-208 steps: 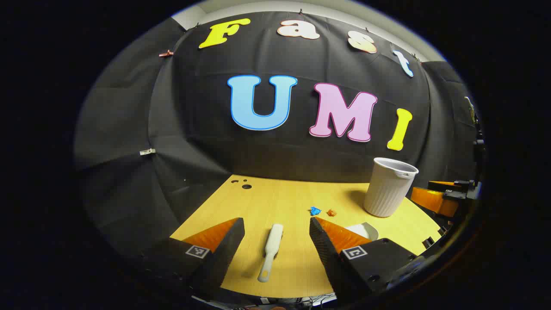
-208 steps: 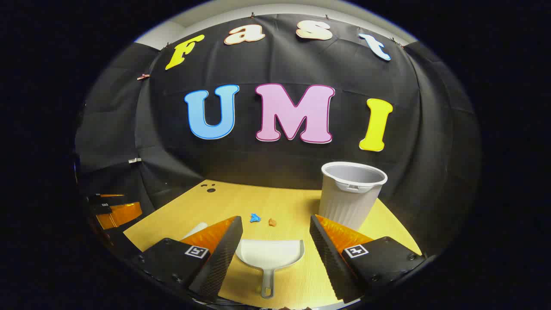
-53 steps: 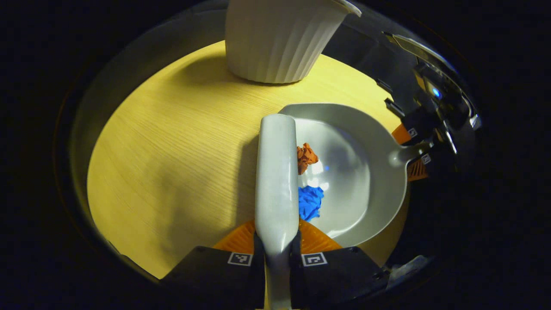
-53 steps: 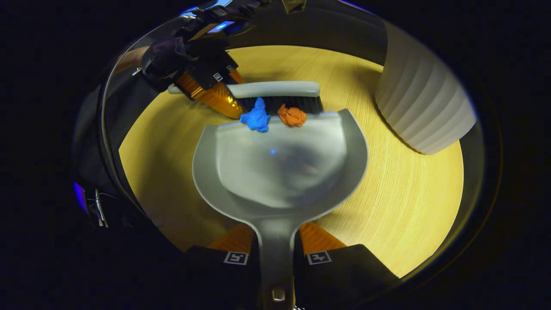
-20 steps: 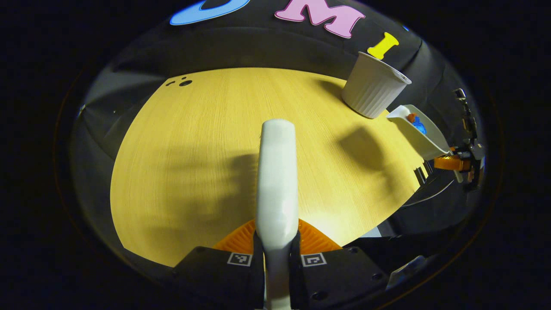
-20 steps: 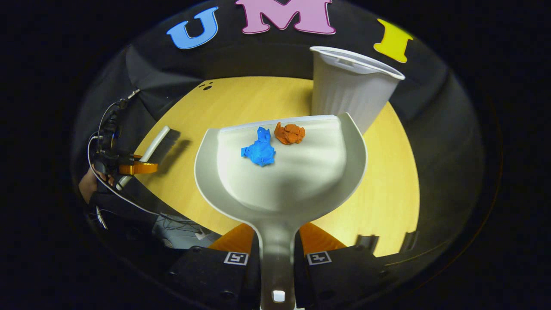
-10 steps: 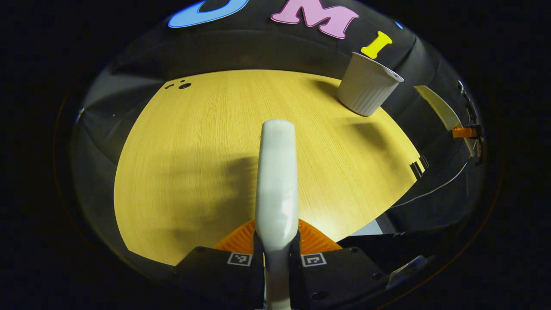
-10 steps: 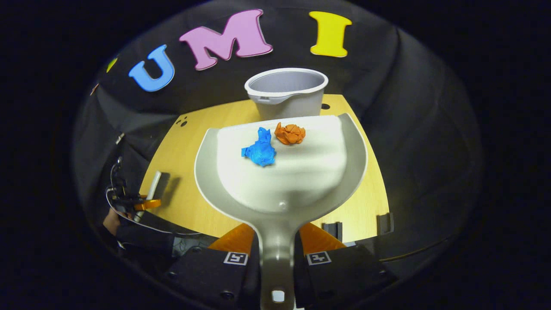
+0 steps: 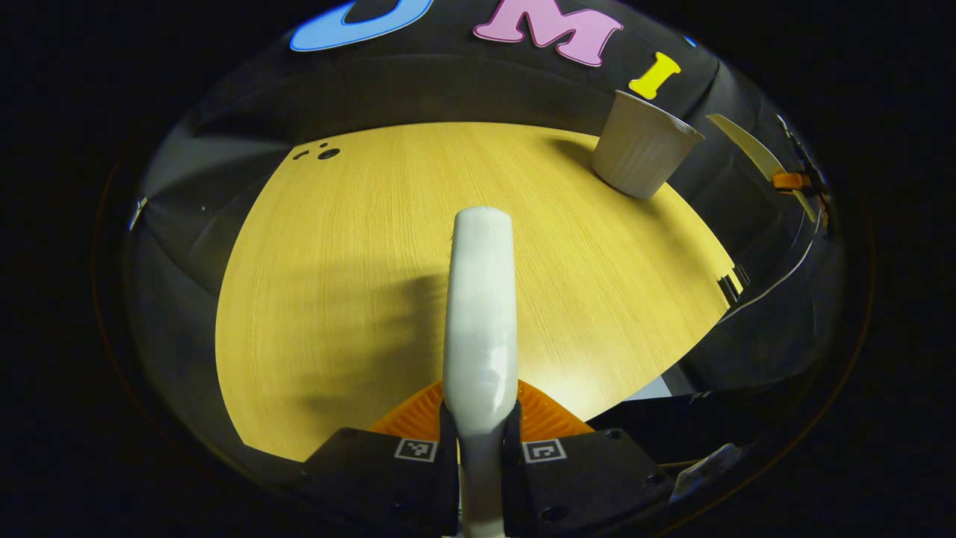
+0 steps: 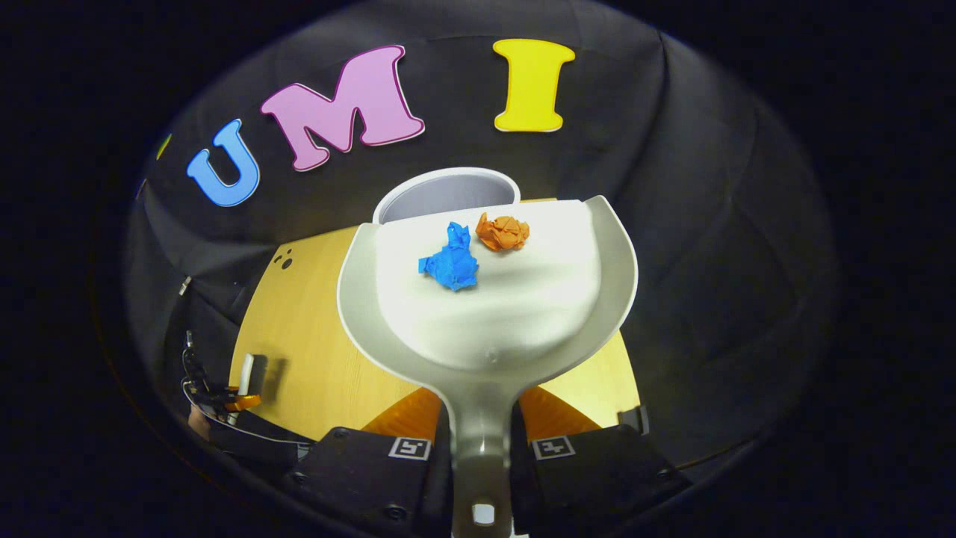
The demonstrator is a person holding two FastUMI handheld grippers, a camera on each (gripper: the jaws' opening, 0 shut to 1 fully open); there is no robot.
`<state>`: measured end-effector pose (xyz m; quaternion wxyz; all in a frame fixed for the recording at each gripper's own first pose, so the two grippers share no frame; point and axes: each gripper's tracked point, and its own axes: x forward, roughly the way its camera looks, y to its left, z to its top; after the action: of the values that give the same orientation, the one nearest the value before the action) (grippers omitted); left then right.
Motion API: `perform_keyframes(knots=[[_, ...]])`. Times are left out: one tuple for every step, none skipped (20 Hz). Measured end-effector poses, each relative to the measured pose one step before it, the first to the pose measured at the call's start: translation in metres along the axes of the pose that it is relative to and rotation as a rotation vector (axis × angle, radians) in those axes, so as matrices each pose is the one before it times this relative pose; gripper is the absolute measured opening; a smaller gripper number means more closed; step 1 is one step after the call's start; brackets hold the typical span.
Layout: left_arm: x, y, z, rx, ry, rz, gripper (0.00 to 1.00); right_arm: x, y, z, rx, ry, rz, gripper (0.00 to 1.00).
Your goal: Pick up the small broom and dustpan from the desktop, sweep the trash into the dustpan with the broom, and then empty the trash into the garbage bin.
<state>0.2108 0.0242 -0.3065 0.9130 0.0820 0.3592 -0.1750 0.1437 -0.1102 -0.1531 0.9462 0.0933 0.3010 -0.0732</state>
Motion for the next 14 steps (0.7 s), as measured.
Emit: perform_keyframes(knots=[[0.00039,0.00302,-0.00193,-0.00039,-0.00261,0.00558,0.26,0.00830,-0.00071,0.01102,-0.00992,-0.01086,-0.01142,0.38],[-0.00110,0.00119,0.00200,-0.00256,-0.00210,0.00289,0.27,0.00861,-0.00069,0.00967,-0.00904,-0.00885,-0.01151,0.34],[-0.00068,0.00325,0.00277,-0.00363,-0.00193,0.00051,0.26,0.00732,0.00020,0.00692,-0.01130,-0.00650,-0.01219,0.34],[-0.00064,0.00144,0.00375,0.00125,-0.00115,-0.00061,0.26,0.00954,-0.00072,0.00932,-0.01383,-0.00646,-0.01253,0.34],[-0.00099,0.00130,0.00239,0.00971,-0.00042,0.00378,0.26,0.00961,-0.00122,0.00848,-0.02201,-0.00763,-0.01746,0.34],[-0.00084,0.00236,0.00345,0.01325,0.00010,0.00702,0.26,0.01052,-0.00190,0.00886,-0.02304,-0.00896,-0.02156,0.31],[-0.00034,0.00304,0.00324,0.01376,0.00000,0.00828,0.27,0.01040,-0.00053,0.00734,-0.02249,-0.00814,-0.01977,0.30],[0.00041,0.00209,0.00382,0.00982,0.00001,0.00547,0.27,0.00975,-0.00164,0.00695,-0.02103,-0.00637,-0.01726,0.34],[-0.00084,0.00033,0.00397,0.00354,-0.00055,-0.00229,0.26,0.00739,-0.00240,0.00595,-0.02517,-0.00604,-0.02211,0.34],[-0.00035,-0.00175,0.00329,-0.00185,-0.00165,-0.00797,0.27,0.00907,-0.00018,0.00671,-0.01886,-0.00449,-0.02060,0.34],[-0.00038,-0.00159,0.00354,-0.00426,-0.00716,-0.00342,0.27,0.00880,0.00074,0.00462,-0.00768,-0.00126,-0.01084,0.34],[-0.00044,-0.00090,0.00339,-0.00497,-0.00566,-0.00196,0.27,0.00707,0.00257,0.00282,-0.00027,0.00279,-0.00031,0.34],[0.00111,-0.00198,0.00198,-0.00296,-0.00252,-0.00223,0.27,0.00700,0.00116,0.00199,-0.00531,0.00386,-0.00592,0.35],[-0.00007,-0.00171,0.00220,0.00084,-0.00159,-0.00133,0.26,0.00644,-0.00010,0.00118,-0.01543,0.00346,-0.01355,0.34]])
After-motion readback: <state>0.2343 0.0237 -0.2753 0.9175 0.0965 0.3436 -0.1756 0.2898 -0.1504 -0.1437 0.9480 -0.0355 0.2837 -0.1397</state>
